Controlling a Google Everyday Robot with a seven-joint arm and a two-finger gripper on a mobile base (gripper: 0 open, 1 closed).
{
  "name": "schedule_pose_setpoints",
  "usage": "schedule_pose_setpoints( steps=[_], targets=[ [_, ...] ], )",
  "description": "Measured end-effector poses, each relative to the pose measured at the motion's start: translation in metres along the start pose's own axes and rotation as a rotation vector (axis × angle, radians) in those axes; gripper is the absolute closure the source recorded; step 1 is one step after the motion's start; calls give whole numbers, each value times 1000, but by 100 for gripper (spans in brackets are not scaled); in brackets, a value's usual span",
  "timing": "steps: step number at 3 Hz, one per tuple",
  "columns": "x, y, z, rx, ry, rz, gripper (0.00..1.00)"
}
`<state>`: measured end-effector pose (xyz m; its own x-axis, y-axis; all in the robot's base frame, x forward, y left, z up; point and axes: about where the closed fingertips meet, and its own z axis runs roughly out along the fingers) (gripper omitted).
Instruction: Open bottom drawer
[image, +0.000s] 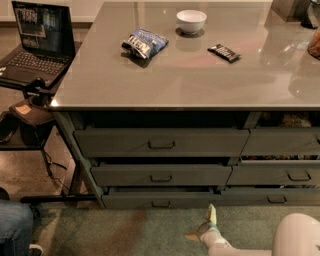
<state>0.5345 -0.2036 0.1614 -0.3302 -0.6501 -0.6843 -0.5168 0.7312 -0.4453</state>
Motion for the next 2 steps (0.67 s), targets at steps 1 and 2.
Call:
schedule_pose_setpoints(
  steps=[1,2],
  targets=[
    [-2,0,2,6,-6,-10,0],
    [-22,4,7,7,-55,-71,0]
  ],
)
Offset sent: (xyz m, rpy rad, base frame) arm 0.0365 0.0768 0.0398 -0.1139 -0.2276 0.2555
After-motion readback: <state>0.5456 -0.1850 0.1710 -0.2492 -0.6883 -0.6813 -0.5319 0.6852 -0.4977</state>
